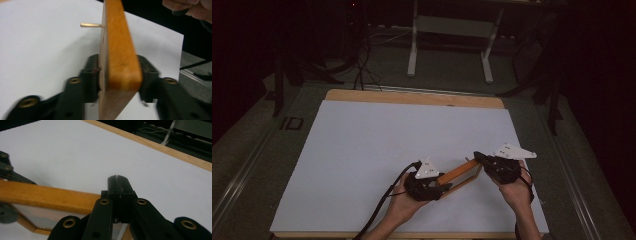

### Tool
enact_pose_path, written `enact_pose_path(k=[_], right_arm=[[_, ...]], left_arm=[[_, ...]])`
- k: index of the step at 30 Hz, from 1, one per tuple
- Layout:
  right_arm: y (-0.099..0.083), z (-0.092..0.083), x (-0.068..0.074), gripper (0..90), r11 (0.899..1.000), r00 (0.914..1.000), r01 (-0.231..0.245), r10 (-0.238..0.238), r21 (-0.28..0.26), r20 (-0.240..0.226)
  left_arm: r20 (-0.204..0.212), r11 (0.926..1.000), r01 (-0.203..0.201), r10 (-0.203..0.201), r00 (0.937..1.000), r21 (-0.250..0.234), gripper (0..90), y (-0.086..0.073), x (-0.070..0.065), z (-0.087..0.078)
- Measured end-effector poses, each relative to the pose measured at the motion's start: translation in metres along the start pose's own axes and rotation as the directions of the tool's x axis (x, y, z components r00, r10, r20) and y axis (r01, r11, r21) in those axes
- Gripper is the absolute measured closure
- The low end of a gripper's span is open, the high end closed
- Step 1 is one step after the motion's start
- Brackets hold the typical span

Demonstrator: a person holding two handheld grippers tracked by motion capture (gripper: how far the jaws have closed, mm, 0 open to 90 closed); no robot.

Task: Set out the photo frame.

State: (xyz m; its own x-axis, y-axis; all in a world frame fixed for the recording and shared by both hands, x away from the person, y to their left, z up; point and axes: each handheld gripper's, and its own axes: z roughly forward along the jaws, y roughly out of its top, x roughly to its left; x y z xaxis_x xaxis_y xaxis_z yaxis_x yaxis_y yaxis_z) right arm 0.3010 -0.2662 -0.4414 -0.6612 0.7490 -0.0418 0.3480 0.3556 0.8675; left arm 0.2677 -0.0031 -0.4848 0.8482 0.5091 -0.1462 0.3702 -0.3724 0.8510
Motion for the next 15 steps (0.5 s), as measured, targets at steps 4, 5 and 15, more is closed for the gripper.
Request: enact_pose_path(k=[4, 5, 15], right_arm=[[-0.005, 0.000, -0.001, 90.0, 1.000, 0.9999, -0.011, 0.011, 0.002, 0.000], [-0.006, 0.001, -0.002, 90.0, 1.000, 1.0000, -0.009, 0.009, 0.005, -0.001], [-0.009, 0.007, 0.001, 90.0, 1.000, 0.9999, 0.004, -0.004, 0.020, 0.015]], left_arm=[[0.027, 0.9999, 0.012, -0.012, 0.9996, -0.010, 46.0, -0.005, 0.000, 0.001], [0.032, 0.9998, 0.013, -0.013, 0.9994, -0.012, 45.1, -0.007, 0.000, 0.001], [0.016, 0.9999, 0.015, -0.015, 0.9998, 0.004, 47.4, -0.018, 0.003, 0.007]])
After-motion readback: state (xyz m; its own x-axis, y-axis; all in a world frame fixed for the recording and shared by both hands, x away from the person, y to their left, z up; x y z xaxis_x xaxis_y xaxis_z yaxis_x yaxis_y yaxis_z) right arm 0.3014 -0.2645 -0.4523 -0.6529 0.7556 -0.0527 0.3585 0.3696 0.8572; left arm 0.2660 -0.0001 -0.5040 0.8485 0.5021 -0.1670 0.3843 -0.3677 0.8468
